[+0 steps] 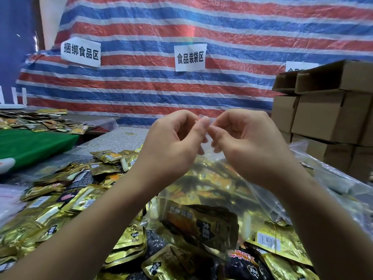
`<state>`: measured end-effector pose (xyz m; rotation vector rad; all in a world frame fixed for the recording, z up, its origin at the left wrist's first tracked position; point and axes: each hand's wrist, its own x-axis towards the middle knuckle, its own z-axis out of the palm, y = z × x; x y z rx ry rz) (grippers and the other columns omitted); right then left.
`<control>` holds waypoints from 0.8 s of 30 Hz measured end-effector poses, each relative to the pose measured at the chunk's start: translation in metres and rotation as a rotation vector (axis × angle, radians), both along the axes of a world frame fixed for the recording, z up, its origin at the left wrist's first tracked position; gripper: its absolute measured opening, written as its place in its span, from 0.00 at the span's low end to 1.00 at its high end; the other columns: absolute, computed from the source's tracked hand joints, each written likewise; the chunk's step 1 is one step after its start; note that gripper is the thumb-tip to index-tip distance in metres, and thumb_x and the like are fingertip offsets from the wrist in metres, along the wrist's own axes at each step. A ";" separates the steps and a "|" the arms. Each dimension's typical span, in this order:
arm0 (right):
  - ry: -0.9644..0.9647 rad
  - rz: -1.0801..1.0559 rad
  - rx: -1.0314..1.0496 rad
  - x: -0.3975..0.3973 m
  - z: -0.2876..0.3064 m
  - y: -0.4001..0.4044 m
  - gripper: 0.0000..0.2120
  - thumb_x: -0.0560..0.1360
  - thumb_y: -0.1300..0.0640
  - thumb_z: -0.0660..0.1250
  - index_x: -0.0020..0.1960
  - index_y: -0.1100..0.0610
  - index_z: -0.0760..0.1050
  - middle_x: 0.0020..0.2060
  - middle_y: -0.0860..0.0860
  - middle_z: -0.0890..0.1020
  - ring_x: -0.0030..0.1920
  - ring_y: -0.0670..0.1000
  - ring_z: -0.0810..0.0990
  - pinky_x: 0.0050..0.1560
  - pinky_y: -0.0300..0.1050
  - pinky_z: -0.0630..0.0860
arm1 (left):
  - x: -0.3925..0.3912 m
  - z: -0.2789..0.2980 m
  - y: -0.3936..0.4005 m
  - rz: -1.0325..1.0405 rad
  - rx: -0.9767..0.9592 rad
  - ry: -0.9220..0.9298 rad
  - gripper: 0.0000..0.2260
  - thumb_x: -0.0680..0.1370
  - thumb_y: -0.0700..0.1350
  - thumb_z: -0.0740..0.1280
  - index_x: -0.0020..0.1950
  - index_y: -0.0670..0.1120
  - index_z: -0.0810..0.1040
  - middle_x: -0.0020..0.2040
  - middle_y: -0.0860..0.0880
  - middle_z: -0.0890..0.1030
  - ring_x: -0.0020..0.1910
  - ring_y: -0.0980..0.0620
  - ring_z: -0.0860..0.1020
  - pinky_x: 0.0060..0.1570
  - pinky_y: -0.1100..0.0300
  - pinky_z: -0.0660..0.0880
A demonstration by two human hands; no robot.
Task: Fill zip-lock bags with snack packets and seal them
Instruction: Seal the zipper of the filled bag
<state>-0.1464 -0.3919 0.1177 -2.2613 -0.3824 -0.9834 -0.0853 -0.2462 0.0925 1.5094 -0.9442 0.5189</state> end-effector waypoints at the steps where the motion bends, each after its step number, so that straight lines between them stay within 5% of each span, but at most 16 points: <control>1: 0.006 0.004 -0.001 0.000 0.000 0.000 0.08 0.78 0.56 0.69 0.40 0.51 0.80 0.33 0.49 0.82 0.35 0.51 0.82 0.37 0.58 0.80 | 0.000 0.000 0.000 -0.013 0.006 0.020 0.08 0.80 0.46 0.66 0.45 0.44 0.80 0.35 0.50 0.82 0.31 0.54 0.81 0.34 0.62 0.76; 12: 0.069 -0.043 -0.079 -0.001 0.001 -0.004 0.07 0.78 0.52 0.70 0.41 0.47 0.79 0.34 0.45 0.82 0.36 0.45 0.82 0.38 0.50 0.81 | -0.001 -0.001 0.001 0.104 0.033 -0.086 0.07 0.80 0.42 0.67 0.42 0.44 0.80 0.33 0.51 0.81 0.32 0.54 0.80 0.33 0.60 0.76; 18: 0.009 -0.068 -0.113 -0.001 0.001 -0.004 0.08 0.77 0.53 0.70 0.40 0.48 0.80 0.31 0.46 0.82 0.35 0.46 0.81 0.37 0.50 0.78 | -0.007 -0.003 -0.001 0.125 -0.036 -0.091 0.09 0.80 0.42 0.67 0.40 0.44 0.80 0.32 0.49 0.80 0.31 0.48 0.78 0.32 0.49 0.73; 24: 0.040 -0.041 -0.115 0.004 0.004 -0.004 0.09 0.77 0.49 0.69 0.39 0.49 0.79 0.33 0.46 0.82 0.35 0.47 0.81 0.38 0.56 0.79 | -0.006 -0.004 0.000 0.205 -0.115 -0.090 0.10 0.80 0.43 0.67 0.39 0.46 0.79 0.32 0.48 0.79 0.30 0.47 0.77 0.31 0.48 0.72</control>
